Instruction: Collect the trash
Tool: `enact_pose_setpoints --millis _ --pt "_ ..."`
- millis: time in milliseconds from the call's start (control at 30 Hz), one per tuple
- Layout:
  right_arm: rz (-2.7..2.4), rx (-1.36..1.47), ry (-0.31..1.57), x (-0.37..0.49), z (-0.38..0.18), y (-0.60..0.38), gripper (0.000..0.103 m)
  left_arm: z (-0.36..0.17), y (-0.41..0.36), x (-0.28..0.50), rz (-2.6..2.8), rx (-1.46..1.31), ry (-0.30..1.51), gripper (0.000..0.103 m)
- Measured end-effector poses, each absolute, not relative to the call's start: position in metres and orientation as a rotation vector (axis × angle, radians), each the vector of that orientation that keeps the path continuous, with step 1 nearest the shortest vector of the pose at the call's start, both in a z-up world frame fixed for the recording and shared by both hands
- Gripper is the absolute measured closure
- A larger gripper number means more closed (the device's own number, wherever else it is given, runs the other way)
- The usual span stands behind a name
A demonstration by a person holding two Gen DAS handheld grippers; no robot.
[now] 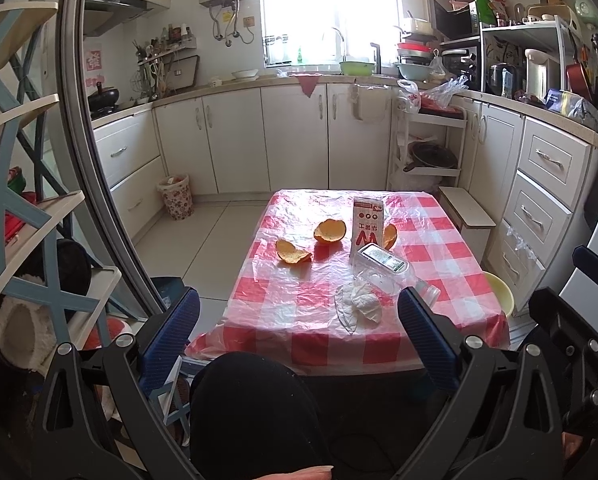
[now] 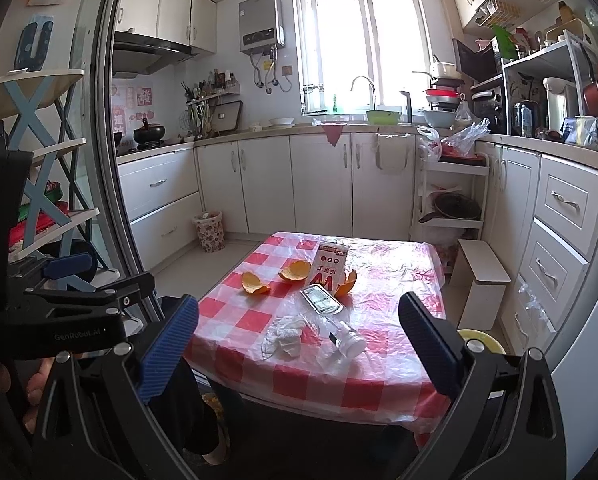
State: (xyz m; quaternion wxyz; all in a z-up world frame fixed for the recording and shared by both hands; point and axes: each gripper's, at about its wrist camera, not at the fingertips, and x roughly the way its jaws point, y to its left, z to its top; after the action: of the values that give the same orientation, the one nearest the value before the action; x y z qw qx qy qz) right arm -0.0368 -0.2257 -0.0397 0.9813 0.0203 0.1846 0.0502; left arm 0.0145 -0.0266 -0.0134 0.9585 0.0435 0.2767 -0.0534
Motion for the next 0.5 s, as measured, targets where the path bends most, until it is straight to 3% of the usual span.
enact_pose_setpoints --millis 500 --pt "0.1 0.04 0.379 -0.0322 -0.0429 -0.225 0.007 -0.0179 -0.0277 0.0162 -0.107 0.097 0.57 0.008"
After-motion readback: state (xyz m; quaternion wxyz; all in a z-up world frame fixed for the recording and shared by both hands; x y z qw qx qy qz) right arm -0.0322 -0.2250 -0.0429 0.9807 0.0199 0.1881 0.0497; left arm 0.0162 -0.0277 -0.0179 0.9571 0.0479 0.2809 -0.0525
